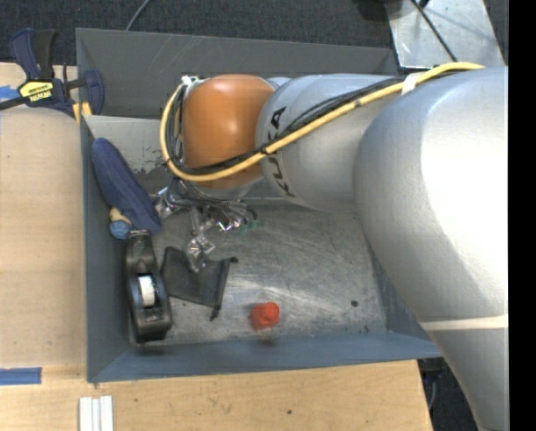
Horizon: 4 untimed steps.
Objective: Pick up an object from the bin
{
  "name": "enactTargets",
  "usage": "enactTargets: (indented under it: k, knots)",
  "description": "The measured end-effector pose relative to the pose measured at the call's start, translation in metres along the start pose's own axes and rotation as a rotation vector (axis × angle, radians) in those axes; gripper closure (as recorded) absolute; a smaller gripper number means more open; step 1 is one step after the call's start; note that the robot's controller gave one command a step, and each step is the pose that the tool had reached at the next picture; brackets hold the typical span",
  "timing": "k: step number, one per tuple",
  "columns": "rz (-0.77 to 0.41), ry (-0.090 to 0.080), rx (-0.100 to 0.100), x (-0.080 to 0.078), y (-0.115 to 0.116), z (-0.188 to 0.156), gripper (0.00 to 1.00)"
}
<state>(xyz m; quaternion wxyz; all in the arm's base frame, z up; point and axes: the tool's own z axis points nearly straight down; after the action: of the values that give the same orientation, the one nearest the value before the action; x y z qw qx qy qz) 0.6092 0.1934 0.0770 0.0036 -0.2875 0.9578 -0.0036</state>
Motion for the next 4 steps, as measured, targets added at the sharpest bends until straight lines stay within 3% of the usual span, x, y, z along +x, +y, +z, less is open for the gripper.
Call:
enactTargets:
  k: [1,2,3,4]
  knots:
    - [-0.085,-0.005,0.015,0.003,0.014,0.001,0.0]
    - [-0.135,-0.005,0.013,0.002,0.013,0.001,0.0]
    - [-0.141,-0.022,0.009,-0.003,0.019,-0.003,1.0]
    - [0.178,-0.001,-0.006,0.013,-0.009,-0.016,1.0]
